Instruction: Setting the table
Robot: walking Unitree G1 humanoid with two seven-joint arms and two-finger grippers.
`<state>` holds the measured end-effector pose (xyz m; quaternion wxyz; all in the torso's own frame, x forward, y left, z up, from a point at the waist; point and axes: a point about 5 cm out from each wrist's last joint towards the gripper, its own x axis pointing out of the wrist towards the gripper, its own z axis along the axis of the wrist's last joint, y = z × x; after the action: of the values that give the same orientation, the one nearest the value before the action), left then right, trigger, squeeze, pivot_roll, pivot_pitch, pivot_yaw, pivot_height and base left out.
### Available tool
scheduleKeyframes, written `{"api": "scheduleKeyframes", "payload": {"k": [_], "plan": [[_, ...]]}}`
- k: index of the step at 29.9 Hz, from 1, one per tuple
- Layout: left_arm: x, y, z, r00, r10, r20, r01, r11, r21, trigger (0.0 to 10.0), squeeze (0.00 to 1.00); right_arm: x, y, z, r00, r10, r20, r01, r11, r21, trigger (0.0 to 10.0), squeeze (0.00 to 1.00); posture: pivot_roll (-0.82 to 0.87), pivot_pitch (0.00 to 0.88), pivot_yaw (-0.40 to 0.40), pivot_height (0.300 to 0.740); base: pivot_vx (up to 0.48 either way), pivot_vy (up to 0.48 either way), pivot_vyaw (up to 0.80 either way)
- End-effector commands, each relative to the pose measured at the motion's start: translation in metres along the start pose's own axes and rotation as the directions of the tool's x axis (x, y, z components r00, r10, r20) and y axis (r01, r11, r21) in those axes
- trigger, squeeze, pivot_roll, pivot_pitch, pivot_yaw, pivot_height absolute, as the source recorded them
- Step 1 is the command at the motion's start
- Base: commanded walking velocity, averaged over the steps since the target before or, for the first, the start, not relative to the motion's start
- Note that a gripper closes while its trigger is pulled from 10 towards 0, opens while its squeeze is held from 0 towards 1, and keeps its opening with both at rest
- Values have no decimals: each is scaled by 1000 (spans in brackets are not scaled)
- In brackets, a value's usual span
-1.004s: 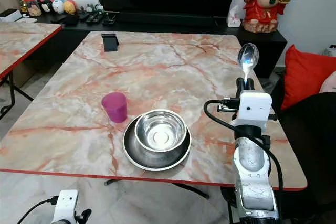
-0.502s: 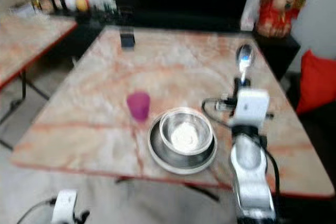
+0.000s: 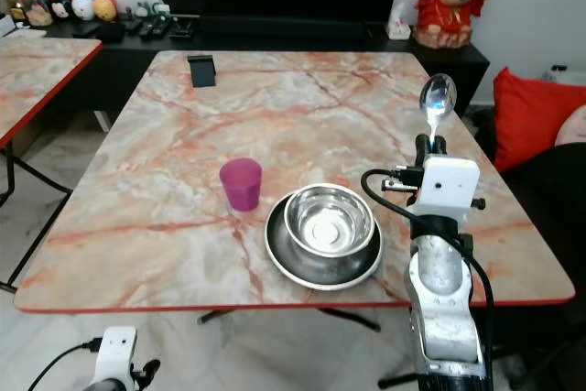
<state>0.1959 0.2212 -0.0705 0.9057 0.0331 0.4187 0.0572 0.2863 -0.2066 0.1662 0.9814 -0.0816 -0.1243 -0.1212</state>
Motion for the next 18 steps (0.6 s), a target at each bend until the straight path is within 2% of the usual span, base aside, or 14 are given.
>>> {"api": "scheduleKeyframes", "payload": {"k": [1, 18], "plan": [[-1, 0, -7, 1000, -5, -27, 4, 1000, -7, 10000, 0, 2, -2, 1, 1000, -5, -2, 5, 1000, 4, 10000, 0, 13, 0, -5, 740, 0, 0, 0], [-2, 0, -11, 999, -2, -48, 2, 1000, -1, 10000, 0, 3, 0, 1, 1000, 3, -5, -3, 1000, 8, 10000, 0, 15, 0, -6, 740, 0, 0, 0]]}}
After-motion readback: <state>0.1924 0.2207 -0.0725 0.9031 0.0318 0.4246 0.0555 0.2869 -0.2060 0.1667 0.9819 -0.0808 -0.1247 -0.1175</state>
